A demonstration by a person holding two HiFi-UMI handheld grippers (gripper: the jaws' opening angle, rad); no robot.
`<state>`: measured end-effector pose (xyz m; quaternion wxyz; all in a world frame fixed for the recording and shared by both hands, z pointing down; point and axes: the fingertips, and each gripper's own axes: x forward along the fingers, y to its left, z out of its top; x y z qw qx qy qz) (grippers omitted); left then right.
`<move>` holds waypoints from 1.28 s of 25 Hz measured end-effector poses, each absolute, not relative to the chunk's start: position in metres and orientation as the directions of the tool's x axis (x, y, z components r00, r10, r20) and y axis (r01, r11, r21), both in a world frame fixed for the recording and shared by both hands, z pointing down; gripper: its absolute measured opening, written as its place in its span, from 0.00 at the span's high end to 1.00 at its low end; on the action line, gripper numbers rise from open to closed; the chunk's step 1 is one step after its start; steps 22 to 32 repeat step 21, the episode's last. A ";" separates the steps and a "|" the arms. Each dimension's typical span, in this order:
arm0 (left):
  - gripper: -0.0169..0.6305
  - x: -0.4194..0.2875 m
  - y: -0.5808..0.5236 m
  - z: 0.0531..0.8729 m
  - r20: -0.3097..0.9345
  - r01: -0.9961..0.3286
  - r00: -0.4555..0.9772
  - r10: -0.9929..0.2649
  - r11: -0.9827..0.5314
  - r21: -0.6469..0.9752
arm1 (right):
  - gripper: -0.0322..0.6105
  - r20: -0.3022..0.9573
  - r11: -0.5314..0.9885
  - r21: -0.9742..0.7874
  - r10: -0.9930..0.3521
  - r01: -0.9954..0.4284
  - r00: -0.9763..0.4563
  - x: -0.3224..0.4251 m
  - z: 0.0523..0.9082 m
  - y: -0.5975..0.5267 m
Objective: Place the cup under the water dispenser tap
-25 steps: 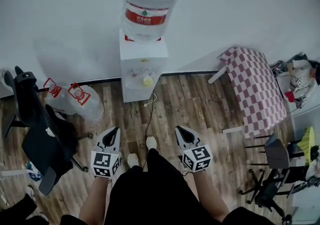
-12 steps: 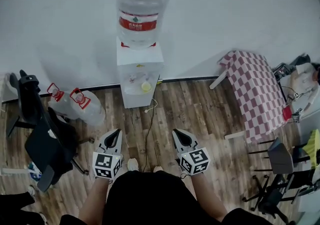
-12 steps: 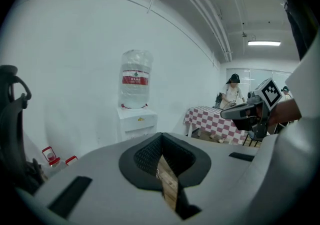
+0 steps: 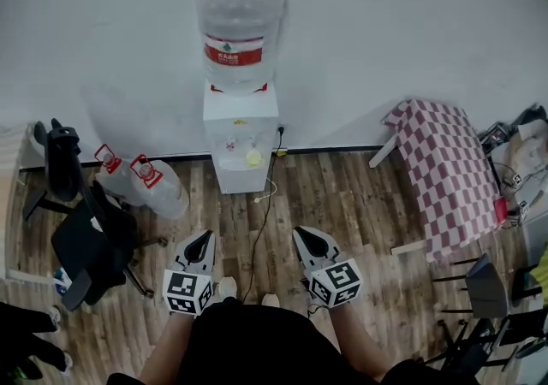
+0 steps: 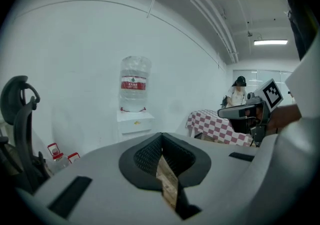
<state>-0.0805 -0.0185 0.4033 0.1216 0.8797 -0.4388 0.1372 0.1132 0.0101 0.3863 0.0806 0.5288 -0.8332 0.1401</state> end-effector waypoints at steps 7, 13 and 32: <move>0.95 -0.084 -0.005 0.393 0.350 -0.828 0.542 -0.764 -0.556 0.069 | 0.92 0.276 0.418 -0.152 -0.852 -0.895 -0.445 0.122 0.382 0.022; 0.95 -0.077 -0.006 0.391 0.343 -0.827 0.544 -0.766 -0.558 0.068 | 0.92 0.287 0.419 -0.145 -0.849 -0.896 -0.444 0.123 0.386 0.023; 0.95 -0.074 -0.016 0.392 0.343 -0.823 0.550 -0.762 -0.564 0.066 | 0.92 0.295 0.389 -0.150 -0.860 -0.909 -0.416 0.137 0.391 0.014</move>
